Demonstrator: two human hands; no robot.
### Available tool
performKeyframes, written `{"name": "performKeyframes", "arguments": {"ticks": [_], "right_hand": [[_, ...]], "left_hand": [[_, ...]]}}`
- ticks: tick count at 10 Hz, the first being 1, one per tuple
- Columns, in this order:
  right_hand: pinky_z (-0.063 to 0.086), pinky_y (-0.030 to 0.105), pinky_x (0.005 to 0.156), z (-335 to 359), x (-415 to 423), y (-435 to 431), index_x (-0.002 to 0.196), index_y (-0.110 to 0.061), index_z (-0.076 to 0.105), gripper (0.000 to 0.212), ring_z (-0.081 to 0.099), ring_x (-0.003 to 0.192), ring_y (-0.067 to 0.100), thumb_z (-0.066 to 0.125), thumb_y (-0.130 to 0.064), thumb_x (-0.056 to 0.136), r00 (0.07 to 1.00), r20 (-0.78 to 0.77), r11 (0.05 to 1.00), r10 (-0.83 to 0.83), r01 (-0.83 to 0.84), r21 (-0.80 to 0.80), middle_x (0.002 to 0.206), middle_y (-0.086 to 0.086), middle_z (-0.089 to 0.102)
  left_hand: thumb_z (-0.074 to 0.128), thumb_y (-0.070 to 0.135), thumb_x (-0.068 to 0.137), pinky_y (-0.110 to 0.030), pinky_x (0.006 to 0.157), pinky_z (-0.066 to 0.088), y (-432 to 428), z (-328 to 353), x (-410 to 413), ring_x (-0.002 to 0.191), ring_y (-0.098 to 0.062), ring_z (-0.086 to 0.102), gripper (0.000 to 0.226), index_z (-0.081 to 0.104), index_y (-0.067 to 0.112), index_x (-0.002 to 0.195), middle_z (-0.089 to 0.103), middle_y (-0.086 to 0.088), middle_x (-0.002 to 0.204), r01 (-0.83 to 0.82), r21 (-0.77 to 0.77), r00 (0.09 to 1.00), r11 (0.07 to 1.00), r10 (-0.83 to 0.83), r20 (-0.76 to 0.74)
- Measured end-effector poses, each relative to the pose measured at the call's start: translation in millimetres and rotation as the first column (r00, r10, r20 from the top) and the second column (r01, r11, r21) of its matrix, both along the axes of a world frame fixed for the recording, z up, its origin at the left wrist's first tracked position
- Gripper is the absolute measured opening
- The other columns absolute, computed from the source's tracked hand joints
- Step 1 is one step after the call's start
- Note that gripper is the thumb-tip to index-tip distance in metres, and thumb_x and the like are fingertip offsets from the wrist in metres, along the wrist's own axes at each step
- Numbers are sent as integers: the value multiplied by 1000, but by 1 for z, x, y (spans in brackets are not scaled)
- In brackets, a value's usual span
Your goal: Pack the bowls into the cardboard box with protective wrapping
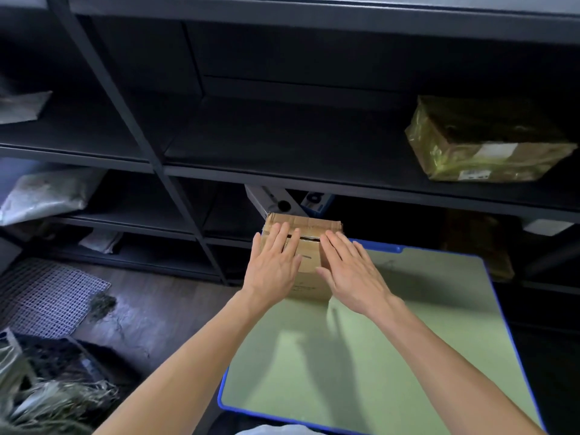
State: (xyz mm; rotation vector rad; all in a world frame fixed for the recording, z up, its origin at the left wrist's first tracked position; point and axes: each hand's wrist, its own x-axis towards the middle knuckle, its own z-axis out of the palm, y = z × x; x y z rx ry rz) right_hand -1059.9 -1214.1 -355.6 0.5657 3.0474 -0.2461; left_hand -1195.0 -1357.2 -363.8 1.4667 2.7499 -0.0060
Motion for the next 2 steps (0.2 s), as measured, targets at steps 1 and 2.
{"name": "performKeyframes", "arguments": {"ticks": [1,2], "right_hand": [[7,39,124,10,-1,-1,159,-15,13,69,5,154,17,29,-52,103,1000,-29,1000,-3,3,-2,167,0,12],[8,38,124,21,1,0,159,-16,17,66,7,153,15,29,-51,104,999,-47,1000,2,-1,21,166,-1,16]], "left_hand": [[17,43,106,-54,121,10,0,10,1,153,-21,7,57,14,21,158,14,-4,166,7,26,999,1000,-8,34],[19,42,107,-53,122,8,0,22,0,154,-19,5,55,15,23,158,13,-1,166,35,90,997,995,-40,61]]}}
